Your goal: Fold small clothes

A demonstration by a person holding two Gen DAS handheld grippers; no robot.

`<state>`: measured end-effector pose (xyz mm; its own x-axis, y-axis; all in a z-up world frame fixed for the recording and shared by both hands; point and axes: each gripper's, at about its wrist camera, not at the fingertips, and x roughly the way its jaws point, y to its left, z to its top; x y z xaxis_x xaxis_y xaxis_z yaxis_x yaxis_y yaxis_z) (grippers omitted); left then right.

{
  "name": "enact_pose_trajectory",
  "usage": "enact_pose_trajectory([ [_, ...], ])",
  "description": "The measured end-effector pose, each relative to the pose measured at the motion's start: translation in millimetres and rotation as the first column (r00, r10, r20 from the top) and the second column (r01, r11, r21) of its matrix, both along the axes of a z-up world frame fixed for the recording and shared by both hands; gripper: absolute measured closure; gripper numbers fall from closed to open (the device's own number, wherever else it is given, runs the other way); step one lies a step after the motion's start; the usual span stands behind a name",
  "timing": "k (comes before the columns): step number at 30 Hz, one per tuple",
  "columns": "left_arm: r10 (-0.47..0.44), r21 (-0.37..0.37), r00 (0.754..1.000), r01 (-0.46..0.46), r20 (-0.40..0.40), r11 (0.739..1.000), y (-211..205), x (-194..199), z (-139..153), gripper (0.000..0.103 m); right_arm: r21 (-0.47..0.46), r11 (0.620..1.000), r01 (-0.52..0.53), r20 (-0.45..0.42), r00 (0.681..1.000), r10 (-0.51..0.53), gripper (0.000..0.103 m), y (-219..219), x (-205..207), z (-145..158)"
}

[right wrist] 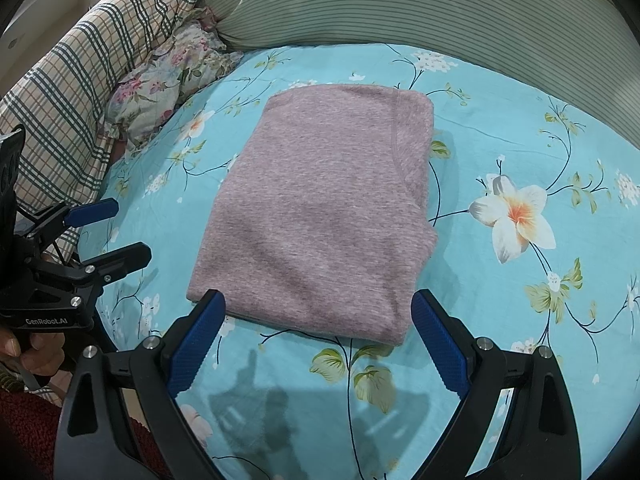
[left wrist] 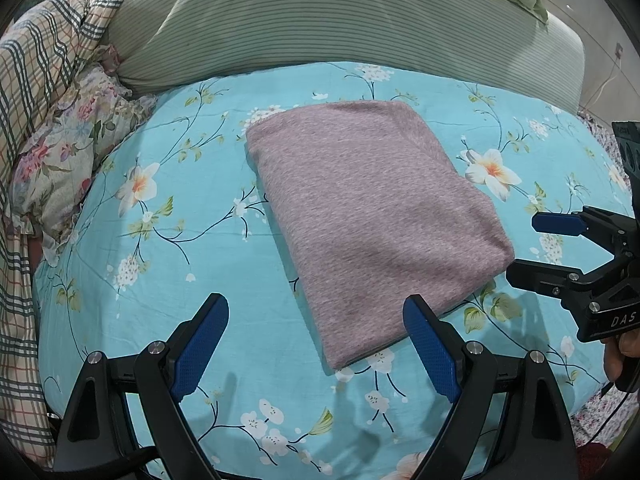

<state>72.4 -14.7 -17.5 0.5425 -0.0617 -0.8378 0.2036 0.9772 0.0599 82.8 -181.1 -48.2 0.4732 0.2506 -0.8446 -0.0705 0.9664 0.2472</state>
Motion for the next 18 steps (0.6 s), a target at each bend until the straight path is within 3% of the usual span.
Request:
enact_pose_trajectory([
  [18,-0.011,0.004,1.000,0.011,0.000,1.000,-3.9,0.3,2.7,0.013,0.001,1.000,0.001,0.001,1.000,-0.001,0.009,-0.7,-0.4,0.1],
])
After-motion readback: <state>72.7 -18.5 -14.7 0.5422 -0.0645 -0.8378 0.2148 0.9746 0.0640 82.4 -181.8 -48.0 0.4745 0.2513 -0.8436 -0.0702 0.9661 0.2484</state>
